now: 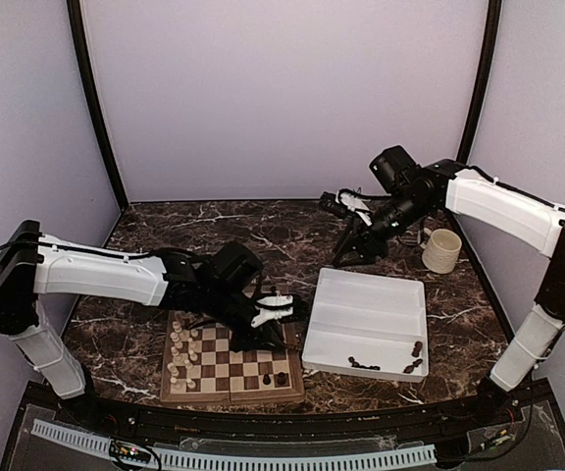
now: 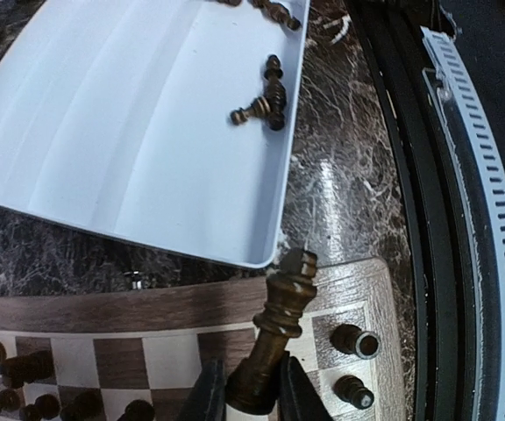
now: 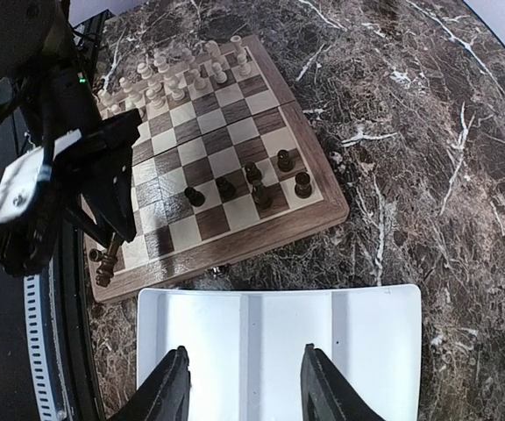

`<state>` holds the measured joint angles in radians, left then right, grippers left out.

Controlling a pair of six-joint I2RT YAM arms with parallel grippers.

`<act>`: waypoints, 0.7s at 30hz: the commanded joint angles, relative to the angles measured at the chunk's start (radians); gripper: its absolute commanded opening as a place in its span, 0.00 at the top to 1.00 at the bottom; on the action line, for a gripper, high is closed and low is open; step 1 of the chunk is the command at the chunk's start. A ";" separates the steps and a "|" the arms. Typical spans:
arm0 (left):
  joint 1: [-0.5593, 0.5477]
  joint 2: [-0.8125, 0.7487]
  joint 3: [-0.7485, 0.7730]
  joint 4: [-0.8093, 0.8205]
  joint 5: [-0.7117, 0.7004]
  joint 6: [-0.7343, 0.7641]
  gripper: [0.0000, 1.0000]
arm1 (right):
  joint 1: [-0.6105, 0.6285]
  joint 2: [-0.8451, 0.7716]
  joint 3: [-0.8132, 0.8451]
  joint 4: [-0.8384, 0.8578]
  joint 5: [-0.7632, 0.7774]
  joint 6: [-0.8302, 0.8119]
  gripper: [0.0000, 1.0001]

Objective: Set up the chess pieces on the board
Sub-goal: Pick up the king from the chessboard, then pass from the left arm to the right

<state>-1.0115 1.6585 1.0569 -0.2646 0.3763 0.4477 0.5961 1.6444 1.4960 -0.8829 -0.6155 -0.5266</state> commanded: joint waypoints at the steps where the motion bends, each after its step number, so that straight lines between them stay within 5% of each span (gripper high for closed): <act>1: 0.061 -0.104 -0.062 0.189 0.079 -0.186 0.88 | -0.007 -0.014 0.023 0.026 -0.073 0.022 0.55; 9: 0.151 -0.170 -0.169 0.670 0.150 -0.575 0.88 | 0.032 0.026 0.078 0.002 -0.226 0.028 0.43; 21: 0.169 -0.143 -0.201 0.881 0.211 -0.753 0.87 | 0.155 0.058 0.108 0.006 -0.156 0.029 0.45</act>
<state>-0.8478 1.5215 0.8722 0.5117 0.5449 -0.2375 0.7231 1.6917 1.5810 -0.8829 -0.7879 -0.4950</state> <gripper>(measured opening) 0.192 0.559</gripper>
